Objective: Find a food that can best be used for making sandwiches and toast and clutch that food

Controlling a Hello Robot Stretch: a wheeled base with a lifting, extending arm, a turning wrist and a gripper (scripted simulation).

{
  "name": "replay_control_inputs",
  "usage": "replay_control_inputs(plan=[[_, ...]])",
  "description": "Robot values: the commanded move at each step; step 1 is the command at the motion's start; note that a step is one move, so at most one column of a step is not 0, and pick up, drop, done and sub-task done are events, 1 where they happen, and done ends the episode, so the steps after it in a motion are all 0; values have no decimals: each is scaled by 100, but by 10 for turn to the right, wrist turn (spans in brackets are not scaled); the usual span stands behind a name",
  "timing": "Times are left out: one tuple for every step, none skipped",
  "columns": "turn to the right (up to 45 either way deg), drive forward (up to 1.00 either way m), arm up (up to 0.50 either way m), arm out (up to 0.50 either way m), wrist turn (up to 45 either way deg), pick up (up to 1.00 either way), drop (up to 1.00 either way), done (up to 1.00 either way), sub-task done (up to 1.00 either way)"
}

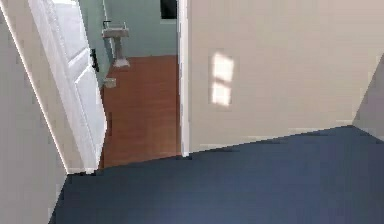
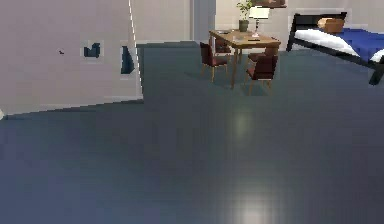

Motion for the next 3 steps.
replay_control_inputs(plan=[[-60,0,0,0,0,0,0,0,0],[-30,0,0,0,0,0,0,0,0],[-90,0,0,0,0,0,0,0,0]])
